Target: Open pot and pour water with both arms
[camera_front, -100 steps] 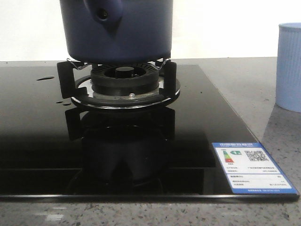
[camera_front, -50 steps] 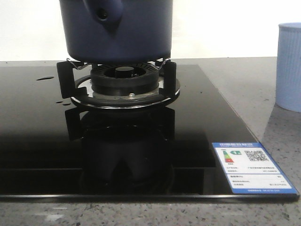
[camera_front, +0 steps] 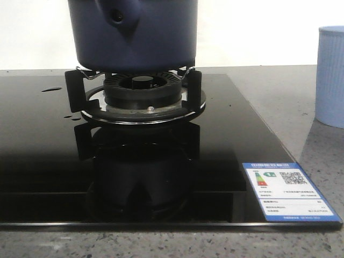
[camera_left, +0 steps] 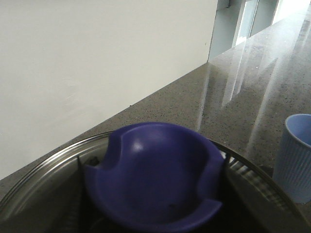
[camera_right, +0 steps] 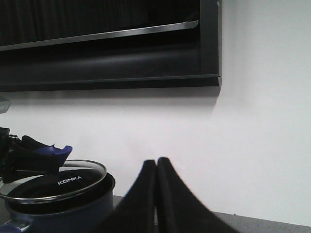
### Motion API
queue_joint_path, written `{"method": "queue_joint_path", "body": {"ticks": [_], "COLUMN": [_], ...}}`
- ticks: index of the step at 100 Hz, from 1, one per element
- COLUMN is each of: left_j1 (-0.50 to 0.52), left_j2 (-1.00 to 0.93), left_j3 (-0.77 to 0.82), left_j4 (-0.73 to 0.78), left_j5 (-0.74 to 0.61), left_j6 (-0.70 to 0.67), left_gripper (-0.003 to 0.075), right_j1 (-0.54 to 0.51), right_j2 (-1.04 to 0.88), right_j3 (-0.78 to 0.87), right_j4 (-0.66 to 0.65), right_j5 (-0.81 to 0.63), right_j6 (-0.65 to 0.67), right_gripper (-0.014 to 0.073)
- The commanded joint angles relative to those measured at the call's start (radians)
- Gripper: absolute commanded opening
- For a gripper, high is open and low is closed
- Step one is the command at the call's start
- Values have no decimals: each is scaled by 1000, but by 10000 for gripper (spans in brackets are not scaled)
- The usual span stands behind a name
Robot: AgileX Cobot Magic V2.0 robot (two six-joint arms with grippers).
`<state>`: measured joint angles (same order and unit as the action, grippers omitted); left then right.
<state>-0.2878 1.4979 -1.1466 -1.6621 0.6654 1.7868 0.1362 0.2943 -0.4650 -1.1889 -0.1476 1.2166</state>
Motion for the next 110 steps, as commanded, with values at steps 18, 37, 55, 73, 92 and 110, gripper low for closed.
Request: {"method": "queue_joint_path", "body": {"ticks": [18,37,55,73,92,110], "left_j1": [-4,-4,-4,-4,-4,0], "left_j2": [-1,14,37,44,42,15], "left_j3": [-39,-39,-39,-39,-39,-39], "left_j4": [-90,-118,-121,-123,-129,-129], "left_j5": [84,88,88,88,74,54], "left_j6": [-2,-2,-2,50,67,70], "left_gripper": [274,274,274,298,584,653], "right_j1": [-4,-4,-4,-4,-4,-4], "right_j2": [7,7,7,7,7,7], "right_j3": [-20,-20,-20,-20,-20,-20], "right_j4": [3,3,3,3,3,3], "right_j5": [-16,-21,-21,-21,-22,-22], "right_j6": [-1,-1,-1,-1,-1,-1], "right_gripper": [-67,-67,-67,-67,-67,-67]}}
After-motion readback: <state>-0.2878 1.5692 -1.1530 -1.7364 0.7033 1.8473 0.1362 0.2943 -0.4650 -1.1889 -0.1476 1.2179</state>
